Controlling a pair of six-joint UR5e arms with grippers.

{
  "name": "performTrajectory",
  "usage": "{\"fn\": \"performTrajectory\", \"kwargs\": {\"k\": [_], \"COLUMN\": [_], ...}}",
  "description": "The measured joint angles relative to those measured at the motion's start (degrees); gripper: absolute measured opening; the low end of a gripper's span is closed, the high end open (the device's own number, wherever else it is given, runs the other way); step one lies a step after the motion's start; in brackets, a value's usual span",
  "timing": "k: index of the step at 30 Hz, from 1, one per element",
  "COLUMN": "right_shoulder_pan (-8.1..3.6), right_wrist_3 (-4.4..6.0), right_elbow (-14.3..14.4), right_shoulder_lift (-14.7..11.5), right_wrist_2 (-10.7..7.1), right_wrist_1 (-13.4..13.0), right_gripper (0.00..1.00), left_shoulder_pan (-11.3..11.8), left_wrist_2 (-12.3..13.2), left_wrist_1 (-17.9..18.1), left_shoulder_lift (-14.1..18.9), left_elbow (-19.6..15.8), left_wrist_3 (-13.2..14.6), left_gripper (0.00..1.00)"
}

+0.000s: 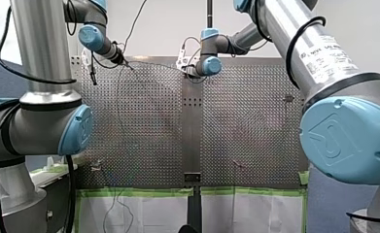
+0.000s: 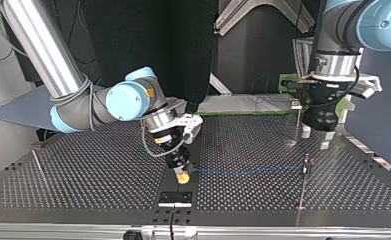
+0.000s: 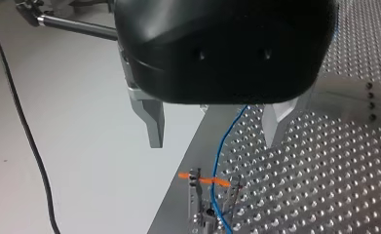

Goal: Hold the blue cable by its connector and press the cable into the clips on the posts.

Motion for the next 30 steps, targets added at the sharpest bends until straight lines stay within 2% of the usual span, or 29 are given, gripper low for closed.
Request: {"fn": "performTrajectory", "kwargs": {"k": [8, 14, 30], "right_shoulder_pan": [0.10, 0.15, 0.28], "right_wrist_3": [-0.17, -0.22, -0.29], "right_elbow": [0.01, 0.04, 0.02], "right_shoulder_lift": [0.00, 0.00, 0.03], "right_wrist_2": [0.20, 0.23, 0.20], "right_wrist_1": [0.26, 0.34, 0.42], "right_gripper": [0.00, 0.00, 0.00], "left_shoulder_pan": [-0.81, -1.46, -2.39], "left_wrist_2": [-2.08, -2.00, -2.22], "left_wrist_1": [0.23, 0.54, 2.08], "left_shoulder_lift": [-1.99, -2.98, -2.91], "left_elbow": [0.15, 0.61, 1.15], "left_wrist_3": [3.82, 6.80, 14.03], "left_gripper": [1.00, 1.00, 1.00]}}
